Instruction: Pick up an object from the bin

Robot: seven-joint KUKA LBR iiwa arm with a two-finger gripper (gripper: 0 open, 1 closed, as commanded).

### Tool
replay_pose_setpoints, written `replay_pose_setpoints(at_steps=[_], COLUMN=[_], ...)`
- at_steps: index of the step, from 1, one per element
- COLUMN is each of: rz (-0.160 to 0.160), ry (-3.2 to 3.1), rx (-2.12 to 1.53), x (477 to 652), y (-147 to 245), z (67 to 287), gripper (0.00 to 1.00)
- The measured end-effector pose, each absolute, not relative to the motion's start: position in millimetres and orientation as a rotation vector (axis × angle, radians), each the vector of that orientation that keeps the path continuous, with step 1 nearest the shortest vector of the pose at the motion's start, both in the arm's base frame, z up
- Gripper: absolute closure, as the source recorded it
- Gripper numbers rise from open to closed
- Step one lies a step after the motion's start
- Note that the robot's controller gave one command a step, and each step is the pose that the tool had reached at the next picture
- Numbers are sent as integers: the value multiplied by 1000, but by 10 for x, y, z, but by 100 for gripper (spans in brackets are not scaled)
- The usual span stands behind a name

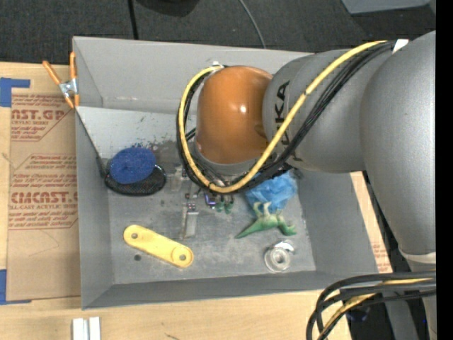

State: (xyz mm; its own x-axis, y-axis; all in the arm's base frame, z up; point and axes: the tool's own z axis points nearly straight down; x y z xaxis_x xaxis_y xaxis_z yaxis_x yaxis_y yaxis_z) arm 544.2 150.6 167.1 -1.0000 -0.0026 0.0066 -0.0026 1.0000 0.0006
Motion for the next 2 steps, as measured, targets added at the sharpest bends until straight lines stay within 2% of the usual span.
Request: replay_pose_setpoints(at_steps=[1, 2], rz=[-3, -5], ry=[-3143, -3139], rx=[2, -107], x=[5462, 5188], y=[1499, 1720], z=[1718, 1015], gripper=[0, 0])
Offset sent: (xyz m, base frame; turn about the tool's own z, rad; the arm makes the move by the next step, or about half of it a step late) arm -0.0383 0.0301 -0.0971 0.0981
